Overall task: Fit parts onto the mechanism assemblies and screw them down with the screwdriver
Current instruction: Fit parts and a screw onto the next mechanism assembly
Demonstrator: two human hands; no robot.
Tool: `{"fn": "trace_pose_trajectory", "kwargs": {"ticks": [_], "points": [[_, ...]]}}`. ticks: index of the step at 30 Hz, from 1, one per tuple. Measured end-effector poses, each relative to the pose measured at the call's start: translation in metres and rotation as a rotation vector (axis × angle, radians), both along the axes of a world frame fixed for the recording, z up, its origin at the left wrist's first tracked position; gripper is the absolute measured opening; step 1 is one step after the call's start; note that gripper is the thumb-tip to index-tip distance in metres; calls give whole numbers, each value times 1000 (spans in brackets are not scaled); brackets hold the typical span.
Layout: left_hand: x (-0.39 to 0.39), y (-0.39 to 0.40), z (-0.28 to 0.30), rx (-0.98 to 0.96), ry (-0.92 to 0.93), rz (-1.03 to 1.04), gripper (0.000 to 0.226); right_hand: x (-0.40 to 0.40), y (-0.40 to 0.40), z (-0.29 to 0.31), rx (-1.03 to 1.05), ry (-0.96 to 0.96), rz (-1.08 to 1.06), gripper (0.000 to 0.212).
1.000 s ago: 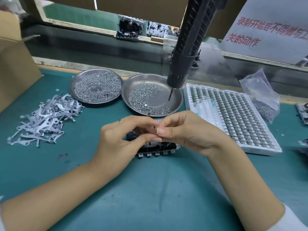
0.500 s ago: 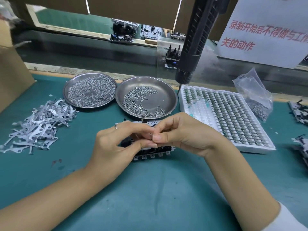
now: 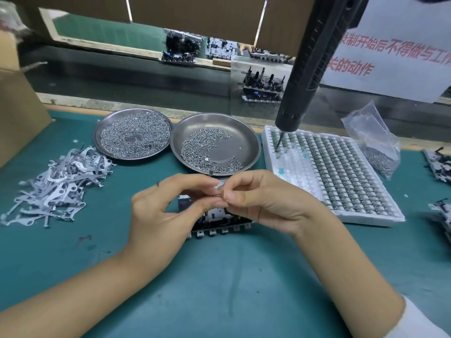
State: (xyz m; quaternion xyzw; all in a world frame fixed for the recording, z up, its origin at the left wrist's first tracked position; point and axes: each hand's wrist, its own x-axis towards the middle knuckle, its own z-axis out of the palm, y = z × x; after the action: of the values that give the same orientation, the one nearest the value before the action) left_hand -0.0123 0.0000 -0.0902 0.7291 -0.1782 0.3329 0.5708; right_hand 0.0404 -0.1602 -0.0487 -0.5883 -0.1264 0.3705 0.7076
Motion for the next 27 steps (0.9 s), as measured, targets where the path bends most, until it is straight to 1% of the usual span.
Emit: {"fn": "trace_pose_trajectory", "kwargs": {"ticks": [3, 6, 10, 15, 18, 20, 21, 22, 24, 26, 27], "points": [[-1, 0, 2, -61, 39, -13, 22, 0, 2, -2, 18, 14, -2, 3], [-2, 0, 3, -70, 51, -37, 22, -2, 4, -4, 25, 19, 5, 5], [-2, -1, 3, -50, 49, -32, 31, -2, 4, -3, 4, -11, 17, 5], [-2, 0, 3, -46, 66, -40, 29, -3, 6, -4, 7, 1, -6, 5], [0, -1, 3, 13, 66, -57, 20, -2, -2, 5, -24, -9, -15, 11], [1, 0, 3, 46, 65, -26, 19, 2, -20, 20, -139, -143, -37, 11], [1, 1, 3, 40, 80, -13, 17, 5, -33, 29, -250, -259, -87, 7], [1, 2, 3, 16, 108, -2, 15, 9, -47, 36, -386, -381, -159, 4], [2, 4, 3, -71, 193, 13, 16, 16, -78, 44, -702, -595, -309, 14], [3, 4, 2, -170, 276, 6, 16, 18, -103, 43, -968, -719, -339, 17], [4, 3, 3, -208, 303, -3, 16, 16, -112, 41, -1043, -749, -321, 16]]}}
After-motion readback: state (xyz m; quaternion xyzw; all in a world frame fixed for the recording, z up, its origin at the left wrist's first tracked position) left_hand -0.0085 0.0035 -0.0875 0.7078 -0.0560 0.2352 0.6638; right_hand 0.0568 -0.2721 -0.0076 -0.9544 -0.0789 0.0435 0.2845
